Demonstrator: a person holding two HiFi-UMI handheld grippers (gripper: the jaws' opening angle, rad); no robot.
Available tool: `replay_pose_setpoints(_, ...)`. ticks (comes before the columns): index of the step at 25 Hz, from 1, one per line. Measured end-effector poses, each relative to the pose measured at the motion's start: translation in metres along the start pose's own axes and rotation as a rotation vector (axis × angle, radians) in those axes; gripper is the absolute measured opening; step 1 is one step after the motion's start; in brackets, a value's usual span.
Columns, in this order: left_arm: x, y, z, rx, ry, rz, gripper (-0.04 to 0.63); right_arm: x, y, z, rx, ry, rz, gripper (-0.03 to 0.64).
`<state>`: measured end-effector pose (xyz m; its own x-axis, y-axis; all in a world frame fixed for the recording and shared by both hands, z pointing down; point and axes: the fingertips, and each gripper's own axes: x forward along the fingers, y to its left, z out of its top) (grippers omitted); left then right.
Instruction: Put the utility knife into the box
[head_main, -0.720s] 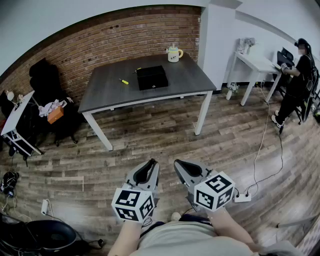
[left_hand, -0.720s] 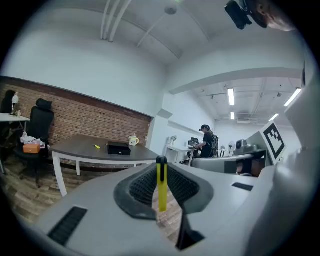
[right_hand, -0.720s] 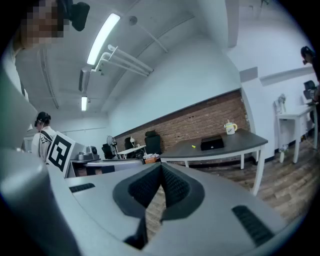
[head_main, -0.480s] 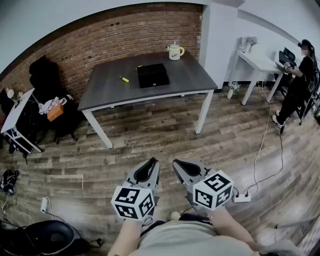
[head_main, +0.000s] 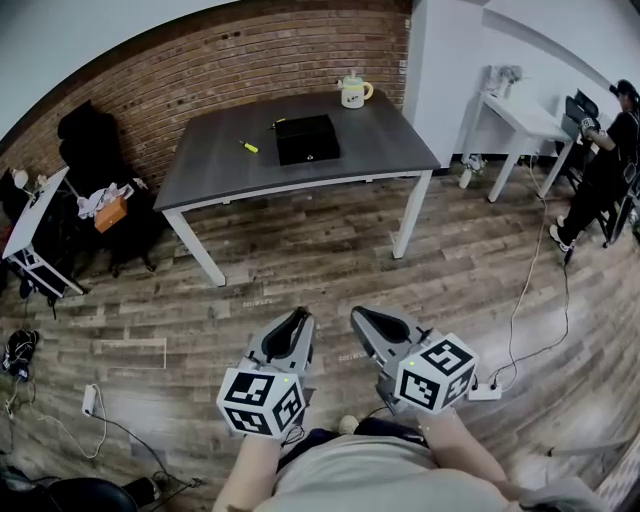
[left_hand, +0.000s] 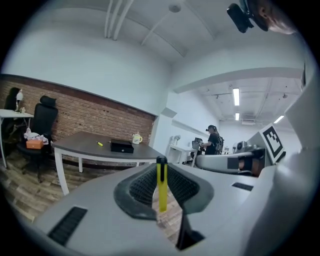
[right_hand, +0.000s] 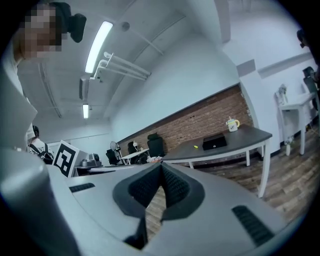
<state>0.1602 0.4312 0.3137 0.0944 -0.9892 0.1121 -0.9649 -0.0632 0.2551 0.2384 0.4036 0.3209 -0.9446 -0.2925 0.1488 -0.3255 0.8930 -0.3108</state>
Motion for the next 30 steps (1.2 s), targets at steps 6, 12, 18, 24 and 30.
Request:
replay_pose_setpoints(6, 0.016, 0.004, -0.01, 0.011, 0.029, 0.038, 0.077, -0.006, -0.016, -0.011, 0.013, 0.046, -0.007, 0.006)
replay_pose_setpoints(12, 0.025, 0.008, -0.012, 0.021, 0.048, 0.073, 0.077, -0.01, -0.037, -0.018, 0.048, 0.054, -0.012, 0.006)
replay_pose_setpoints(18, 0.036, 0.024, -0.017, 0.026, 0.082, 0.096, 0.077, -0.004, -0.059, -0.013, 0.084, 0.042, -0.025, 0.006)
replay_pose_setpoints(24, 0.07, 0.047, -0.019, 0.021, 0.092, 0.077, 0.077, 0.024, -0.086, -0.017, 0.106, 0.051, -0.047, 0.006)
replay_pose_setpoints(30, 0.115, 0.104, -0.002, 0.016, 0.1, 0.064, 0.077, 0.083, -0.118, 0.004, 0.112, 0.042, -0.09, 0.006)
